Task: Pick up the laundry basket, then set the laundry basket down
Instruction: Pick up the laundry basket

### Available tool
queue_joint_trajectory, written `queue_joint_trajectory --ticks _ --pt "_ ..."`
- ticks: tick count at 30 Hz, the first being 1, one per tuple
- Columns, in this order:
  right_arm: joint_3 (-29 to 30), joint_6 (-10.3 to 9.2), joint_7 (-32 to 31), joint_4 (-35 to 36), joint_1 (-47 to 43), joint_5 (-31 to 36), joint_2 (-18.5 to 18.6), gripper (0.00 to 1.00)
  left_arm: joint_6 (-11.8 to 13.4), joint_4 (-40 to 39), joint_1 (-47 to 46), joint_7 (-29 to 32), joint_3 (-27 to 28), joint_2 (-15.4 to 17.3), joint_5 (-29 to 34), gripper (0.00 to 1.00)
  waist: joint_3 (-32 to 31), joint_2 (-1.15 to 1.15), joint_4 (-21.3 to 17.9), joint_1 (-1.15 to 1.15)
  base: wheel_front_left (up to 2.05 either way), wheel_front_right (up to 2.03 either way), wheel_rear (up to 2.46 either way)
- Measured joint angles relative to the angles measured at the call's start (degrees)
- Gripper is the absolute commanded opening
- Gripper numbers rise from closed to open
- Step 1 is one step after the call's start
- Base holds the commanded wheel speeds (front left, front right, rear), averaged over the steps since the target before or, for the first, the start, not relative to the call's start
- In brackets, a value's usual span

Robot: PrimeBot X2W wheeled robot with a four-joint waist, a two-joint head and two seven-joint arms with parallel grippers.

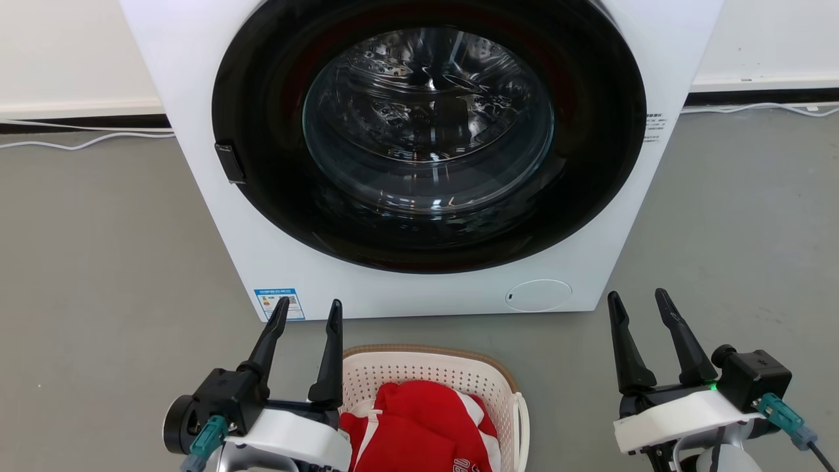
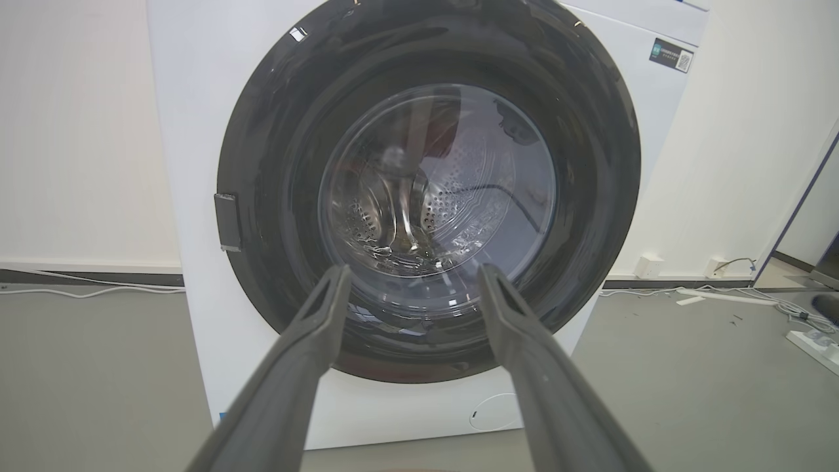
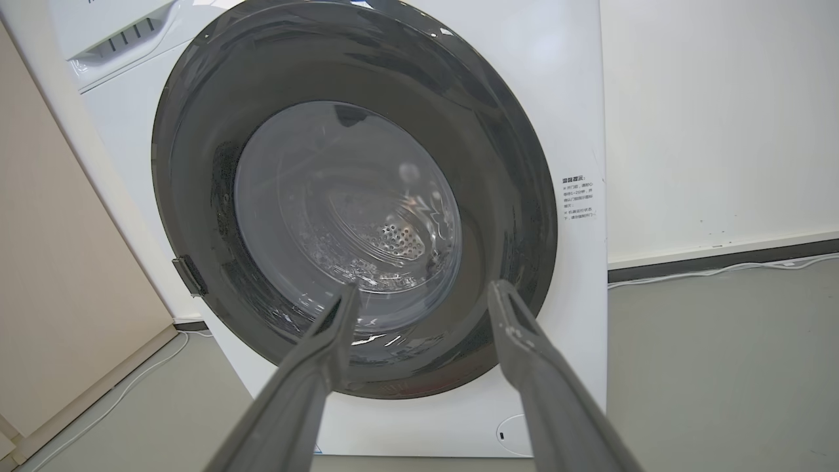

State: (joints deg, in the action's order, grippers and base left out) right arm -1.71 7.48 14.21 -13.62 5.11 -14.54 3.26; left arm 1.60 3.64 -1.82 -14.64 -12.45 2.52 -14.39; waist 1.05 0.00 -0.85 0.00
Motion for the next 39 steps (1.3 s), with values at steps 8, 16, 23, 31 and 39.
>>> queue_joint_trajectory --ticks 8,16,23,31,39 --pt "-0.01 0.0 0.0 0.01 0.04 0.0 -0.02 1.0 0.24 0.19 -0.07 0.0 0.16 0.01 -0.2 1.0 0.63 0.0 -0.25 0.0 0.0 0.0 0.0" --pt "0.0 0.0 0.0 0.09 1.16 -0.11 0.0 1.0 0.49 0.3 -1.29 0.0 0.51 0.0 -0.22 1.0 2.02 0.0 -0.7 0.0 0.0 0.0 0.0" --pt "0.12 0.0 0.0 0.24 1.44 -0.26 0.09 1.0 0.76 0.82 -2.13 0.0 0.83 0.0 -0.31 1.0 4.16 0.0 -0.9 0.0 0.0 0.0 0.0" --pt "0.12 0.0 0.0 1.86 3.42 -0.89 0.64 1.0 0.92 2.41 -3.83 -0.01 1.59 -0.02 -0.73 1.0 7.35 0.0 -1.13 0.0 0.0 0.0 0.0" --pt "-0.78 0.0 0.0 3.59 5.32 -2.43 1.6 1.0 1.53 5.93 -6.5 -0.01 2.88 -0.09 -0.86 1.0 11.82 0.0 -1.24 0.0 0.0 0.0 0.0"
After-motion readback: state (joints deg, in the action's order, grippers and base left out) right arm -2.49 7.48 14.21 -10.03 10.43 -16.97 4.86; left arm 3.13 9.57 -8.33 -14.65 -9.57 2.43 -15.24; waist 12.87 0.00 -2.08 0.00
